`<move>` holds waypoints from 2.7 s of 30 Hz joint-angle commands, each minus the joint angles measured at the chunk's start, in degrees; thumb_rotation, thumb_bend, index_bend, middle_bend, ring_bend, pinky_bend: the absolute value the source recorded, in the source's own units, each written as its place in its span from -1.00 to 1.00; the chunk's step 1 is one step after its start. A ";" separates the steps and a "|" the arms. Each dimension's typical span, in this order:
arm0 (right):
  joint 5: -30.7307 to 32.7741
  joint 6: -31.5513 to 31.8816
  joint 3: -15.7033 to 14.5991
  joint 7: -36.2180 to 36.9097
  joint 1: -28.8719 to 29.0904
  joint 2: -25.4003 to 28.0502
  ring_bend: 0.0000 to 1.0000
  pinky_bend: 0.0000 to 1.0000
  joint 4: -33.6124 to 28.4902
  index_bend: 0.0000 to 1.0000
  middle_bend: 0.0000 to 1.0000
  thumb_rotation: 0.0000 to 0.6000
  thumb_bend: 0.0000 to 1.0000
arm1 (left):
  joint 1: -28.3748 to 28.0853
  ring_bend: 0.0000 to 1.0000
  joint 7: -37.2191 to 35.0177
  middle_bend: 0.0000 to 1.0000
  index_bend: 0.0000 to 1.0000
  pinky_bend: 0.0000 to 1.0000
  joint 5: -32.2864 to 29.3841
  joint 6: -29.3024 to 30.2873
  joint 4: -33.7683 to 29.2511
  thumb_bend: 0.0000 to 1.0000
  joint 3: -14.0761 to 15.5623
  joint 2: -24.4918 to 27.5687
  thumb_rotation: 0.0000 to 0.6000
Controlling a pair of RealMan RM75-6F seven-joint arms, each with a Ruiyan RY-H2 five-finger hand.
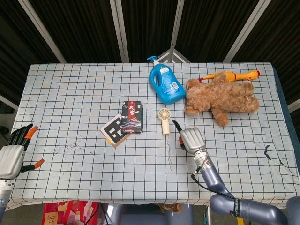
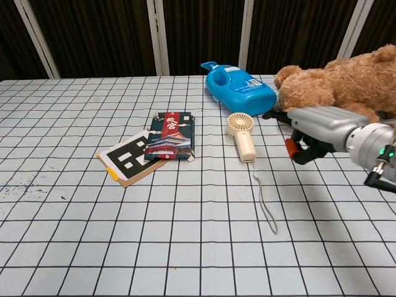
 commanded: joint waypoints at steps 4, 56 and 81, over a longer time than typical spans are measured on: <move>2.89 -1.57 0.15 -1.41 3.08 -4.29 0.83 0.91 4.94 -1.00 0.63 1.00 0.52 | -0.06 -1.00 -1.23 -1.00 -1.00 -1.00 -0.48 -0.33 -0.05 -0.83 -0.19 0.39 1.00; 8.79 -0.87 -3.55 -0.58 7.27 -9.59 0.83 0.91 11.61 -1.00 0.63 1.00 0.56 | -0.48 -1.00 -2.39 -1.00 -1.00 -1.00 -1.37 -1.46 -0.50 -0.83 -0.25 0.73 1.00; -11.39 16.85 -5.87 7.07 0.51 4.18 -0.55 -0.30 -5.37 -1.00 -0.49 1.00 0.28 | -0.15 -1.00 -1.77 -1.00 -1.00 -1.00 -0.85 -0.47 -0.35 -0.83 -0.14 0.41 1.00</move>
